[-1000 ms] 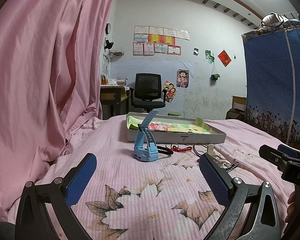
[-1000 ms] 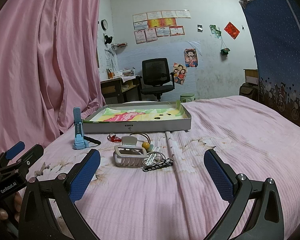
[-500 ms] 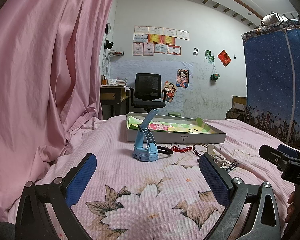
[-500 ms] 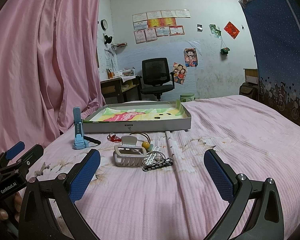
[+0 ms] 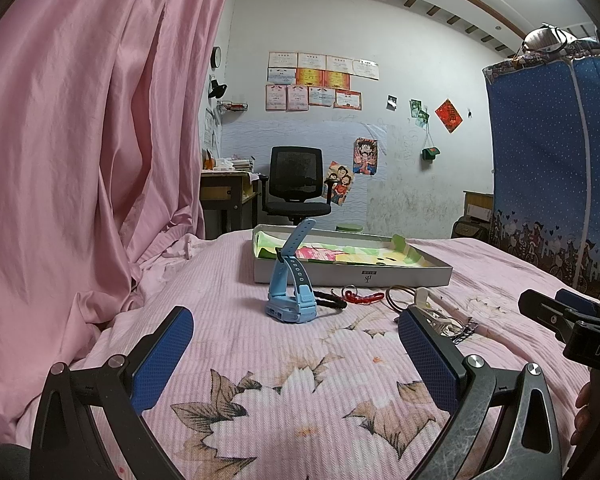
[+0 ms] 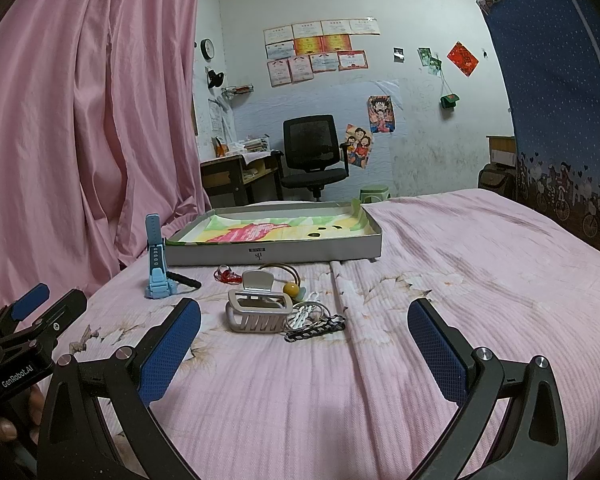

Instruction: Organize jewelry

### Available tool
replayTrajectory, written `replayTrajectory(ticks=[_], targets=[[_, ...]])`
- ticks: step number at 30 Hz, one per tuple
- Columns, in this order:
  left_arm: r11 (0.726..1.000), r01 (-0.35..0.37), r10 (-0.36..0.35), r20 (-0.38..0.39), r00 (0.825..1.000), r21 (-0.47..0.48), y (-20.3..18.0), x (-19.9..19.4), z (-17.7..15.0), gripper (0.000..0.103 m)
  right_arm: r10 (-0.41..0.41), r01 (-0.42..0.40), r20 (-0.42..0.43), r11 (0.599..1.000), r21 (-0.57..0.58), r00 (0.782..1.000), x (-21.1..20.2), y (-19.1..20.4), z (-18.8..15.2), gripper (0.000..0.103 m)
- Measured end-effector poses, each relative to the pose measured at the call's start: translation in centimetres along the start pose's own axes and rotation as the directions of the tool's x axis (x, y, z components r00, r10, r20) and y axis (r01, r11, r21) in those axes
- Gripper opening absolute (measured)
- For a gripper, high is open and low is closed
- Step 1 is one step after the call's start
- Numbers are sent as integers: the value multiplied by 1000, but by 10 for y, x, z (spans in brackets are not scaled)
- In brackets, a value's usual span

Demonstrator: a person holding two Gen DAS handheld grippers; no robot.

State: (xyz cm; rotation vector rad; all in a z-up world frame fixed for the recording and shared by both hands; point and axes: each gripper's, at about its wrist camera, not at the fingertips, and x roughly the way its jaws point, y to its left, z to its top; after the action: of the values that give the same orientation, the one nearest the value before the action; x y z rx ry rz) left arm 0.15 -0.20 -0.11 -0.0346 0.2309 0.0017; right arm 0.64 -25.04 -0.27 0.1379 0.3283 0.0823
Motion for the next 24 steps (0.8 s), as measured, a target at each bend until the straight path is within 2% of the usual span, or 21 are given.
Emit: replayTrajectory(ticks=[9,15,20,24], targets=[[1000,-3,3,0,1000,-2,-1,0,0,103,1,-1,2,1000,1,1000,1,0,-1,102],[1000,-6,5,-32,999,-27,9,7,8,103,16,-16,2,1000,-23,1000,1,8,4,102],[1000,23,-25,-111,993,-17,15,34,18,103,58,-61,-49,997,-49,997,18,12,15,102],[999,51,-54,-208,977,-19,22,70,24,103,114,-123,-137,991,-57,984,45,16,22,102]])
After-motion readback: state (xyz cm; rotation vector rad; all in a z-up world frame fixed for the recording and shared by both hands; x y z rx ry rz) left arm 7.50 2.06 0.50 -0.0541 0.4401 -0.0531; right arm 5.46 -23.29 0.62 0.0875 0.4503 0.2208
